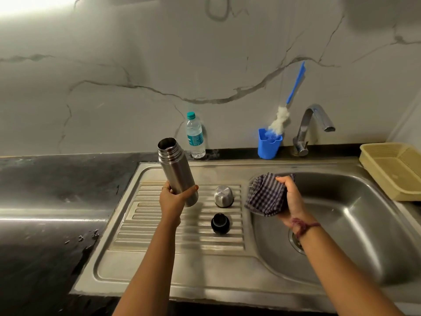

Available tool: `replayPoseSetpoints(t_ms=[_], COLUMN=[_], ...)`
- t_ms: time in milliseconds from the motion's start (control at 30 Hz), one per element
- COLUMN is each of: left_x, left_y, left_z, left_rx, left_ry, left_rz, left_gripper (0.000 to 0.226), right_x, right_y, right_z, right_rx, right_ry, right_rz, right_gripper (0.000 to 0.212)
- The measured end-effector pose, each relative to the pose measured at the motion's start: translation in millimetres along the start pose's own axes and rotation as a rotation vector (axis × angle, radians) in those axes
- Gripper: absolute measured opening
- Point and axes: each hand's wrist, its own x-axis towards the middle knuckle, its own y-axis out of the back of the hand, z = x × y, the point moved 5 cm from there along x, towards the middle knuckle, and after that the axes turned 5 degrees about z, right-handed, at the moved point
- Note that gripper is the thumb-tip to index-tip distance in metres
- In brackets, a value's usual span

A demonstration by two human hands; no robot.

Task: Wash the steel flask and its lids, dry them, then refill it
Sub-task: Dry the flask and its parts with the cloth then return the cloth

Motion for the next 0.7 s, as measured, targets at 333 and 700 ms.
replayPoseSetpoints(t_ms=[333, 700], left_x=[10, 8], left_y=[2, -2], left_z=[-21, -27], left_rx=[-0.007, -0.008], left_ry=[0.037, 0.046], left_rz=[0.020, -0.005], left_gripper=[0.067, 0.064], right_x=[11, 13], right_y=[0, 3], right_z=[13, 20], right_rx=[-0.013, -0.025], right_ry=[-0.046, -0.076], right_rz=[0.027, 0.042], right_gripper=[0.039, 0.043])
